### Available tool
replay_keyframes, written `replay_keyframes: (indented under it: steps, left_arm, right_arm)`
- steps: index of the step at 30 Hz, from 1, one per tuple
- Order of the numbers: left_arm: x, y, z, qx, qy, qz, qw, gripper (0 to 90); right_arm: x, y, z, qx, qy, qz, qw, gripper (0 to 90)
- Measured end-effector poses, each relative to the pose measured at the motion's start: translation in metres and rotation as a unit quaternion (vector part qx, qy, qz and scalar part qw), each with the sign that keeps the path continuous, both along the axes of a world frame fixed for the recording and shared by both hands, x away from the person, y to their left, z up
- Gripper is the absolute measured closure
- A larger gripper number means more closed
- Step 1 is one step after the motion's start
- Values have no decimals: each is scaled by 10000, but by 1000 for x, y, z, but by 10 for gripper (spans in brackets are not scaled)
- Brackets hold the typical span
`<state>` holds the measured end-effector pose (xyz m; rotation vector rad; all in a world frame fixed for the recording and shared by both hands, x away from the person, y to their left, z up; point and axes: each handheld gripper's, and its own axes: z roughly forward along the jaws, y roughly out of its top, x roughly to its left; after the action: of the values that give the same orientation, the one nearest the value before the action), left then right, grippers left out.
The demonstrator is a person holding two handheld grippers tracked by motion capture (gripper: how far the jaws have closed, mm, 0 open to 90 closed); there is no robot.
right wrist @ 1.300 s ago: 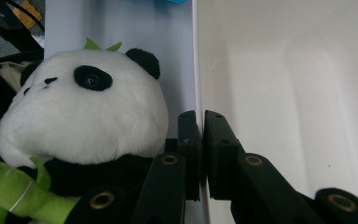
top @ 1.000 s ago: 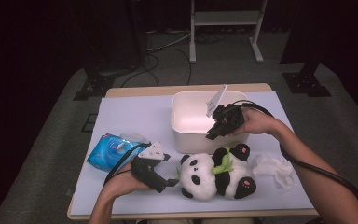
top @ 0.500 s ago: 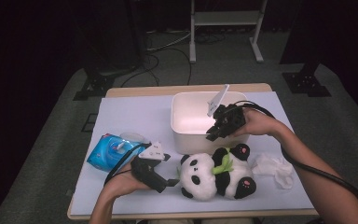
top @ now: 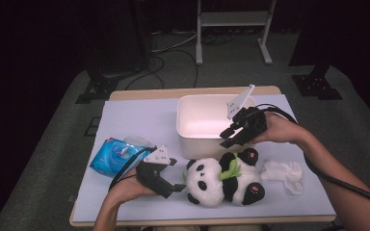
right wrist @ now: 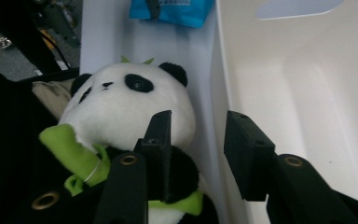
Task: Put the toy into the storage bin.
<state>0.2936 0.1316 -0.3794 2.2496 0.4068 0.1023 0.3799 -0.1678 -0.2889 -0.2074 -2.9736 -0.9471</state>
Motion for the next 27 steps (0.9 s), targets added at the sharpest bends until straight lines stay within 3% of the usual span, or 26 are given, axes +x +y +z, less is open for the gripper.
replay_keyframes:
  steps: [13, 27]
  left_arm:
    - [-1, 1, 0, -7, 12, 30, 10000, 105]
    - [-3, 0, -1, -18, 55, 12, 10000, 105]
  right_arm:
    - [-31, -7, -4, -102, -32, 190, 9998, 575]
    - [-60, -11, -20, -108, 164, 395, 9990, 562]
